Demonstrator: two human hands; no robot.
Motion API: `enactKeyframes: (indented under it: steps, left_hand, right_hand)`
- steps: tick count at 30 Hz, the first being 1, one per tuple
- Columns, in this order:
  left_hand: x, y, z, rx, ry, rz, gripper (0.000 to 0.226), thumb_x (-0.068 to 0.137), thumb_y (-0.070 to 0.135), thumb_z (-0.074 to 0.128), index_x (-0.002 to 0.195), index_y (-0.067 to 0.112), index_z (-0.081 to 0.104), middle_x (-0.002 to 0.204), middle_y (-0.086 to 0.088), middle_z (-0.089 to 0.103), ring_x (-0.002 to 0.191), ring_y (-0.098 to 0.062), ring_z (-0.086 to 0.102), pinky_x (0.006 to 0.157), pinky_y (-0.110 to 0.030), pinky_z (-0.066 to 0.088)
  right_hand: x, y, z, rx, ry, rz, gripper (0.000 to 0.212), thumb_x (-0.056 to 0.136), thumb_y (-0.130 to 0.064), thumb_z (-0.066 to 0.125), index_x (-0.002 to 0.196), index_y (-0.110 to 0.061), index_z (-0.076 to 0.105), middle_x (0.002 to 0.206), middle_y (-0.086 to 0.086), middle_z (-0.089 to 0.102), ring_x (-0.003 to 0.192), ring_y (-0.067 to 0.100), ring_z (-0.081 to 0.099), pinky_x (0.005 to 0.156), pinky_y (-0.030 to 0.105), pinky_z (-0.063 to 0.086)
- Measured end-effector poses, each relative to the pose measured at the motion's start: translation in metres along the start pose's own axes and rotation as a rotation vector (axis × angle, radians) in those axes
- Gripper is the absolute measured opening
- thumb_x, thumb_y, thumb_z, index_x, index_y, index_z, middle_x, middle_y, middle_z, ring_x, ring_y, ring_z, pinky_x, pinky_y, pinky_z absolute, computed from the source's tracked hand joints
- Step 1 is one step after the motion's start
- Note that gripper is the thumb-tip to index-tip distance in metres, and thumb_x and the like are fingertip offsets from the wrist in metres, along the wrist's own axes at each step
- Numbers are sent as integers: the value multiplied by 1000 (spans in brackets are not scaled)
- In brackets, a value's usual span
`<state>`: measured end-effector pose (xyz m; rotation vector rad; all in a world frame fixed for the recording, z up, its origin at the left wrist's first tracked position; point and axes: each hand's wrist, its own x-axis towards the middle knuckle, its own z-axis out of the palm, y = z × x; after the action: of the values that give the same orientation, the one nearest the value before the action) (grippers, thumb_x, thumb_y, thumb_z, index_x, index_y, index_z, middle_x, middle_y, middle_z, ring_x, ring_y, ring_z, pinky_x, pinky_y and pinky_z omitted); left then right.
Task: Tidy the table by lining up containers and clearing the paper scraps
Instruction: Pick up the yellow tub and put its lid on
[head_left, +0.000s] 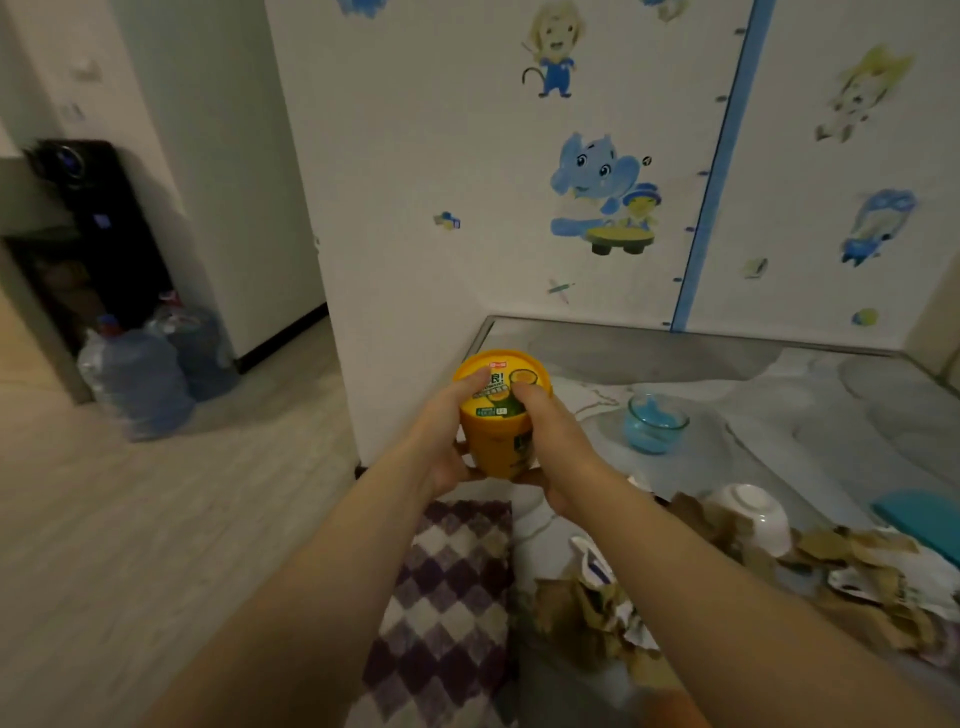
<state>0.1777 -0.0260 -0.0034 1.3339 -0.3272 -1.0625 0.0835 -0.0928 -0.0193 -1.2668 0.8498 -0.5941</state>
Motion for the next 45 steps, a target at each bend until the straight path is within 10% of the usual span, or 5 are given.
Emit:
enactKeyframes:
  steps: [15,29,35,39,45]
  left_hand:
    - [110,-15,-32,56,145,118,31,88,42,54,102,18,68,102,-13,72,96,-29,68,91,-47,53]
    - [135,-8,-36,33,113,120,53,86,54,45,114,15,69,100,-13,74,84,-25,72,72,-37,55]
    - [117,-3,-29,87,155,154,54,92,62,35,101,21,69,99,-2,72,84,-10,67,76,-28,43]
    - [106,3,-32,236,352,259,63,89,61,38,135,20,50,139,-2,48,127,-20,43,100,-38,29]
    - [58,-6,0,609,417,728,26,79,36,53,101,24,62,107,2,55,99,-16,56,89,-36,48]
  right_hand:
    - [101,29,32,-82,-10,82,36,97,-54,34,101,-27,58,109,6,62,102,23,58,98,39,45]
    - [125,36,40,-49,-67,34,69,95,-66,16,128,-23,58,104,2,59,90,13,55,86,31,38]
    - [105,20,34,-112,6,111,124,54,-101,18,150,-24,31,151,6,41,136,25,40,110,43,29]
    - [93,12,11,-199,89,159,88,89,-74,18,154,-14,18,157,10,27,143,31,28,114,45,23]
    - [47,0,-32,-328,135,80,58,101,-42,34,144,-3,35,146,16,41,126,31,45,100,39,37]
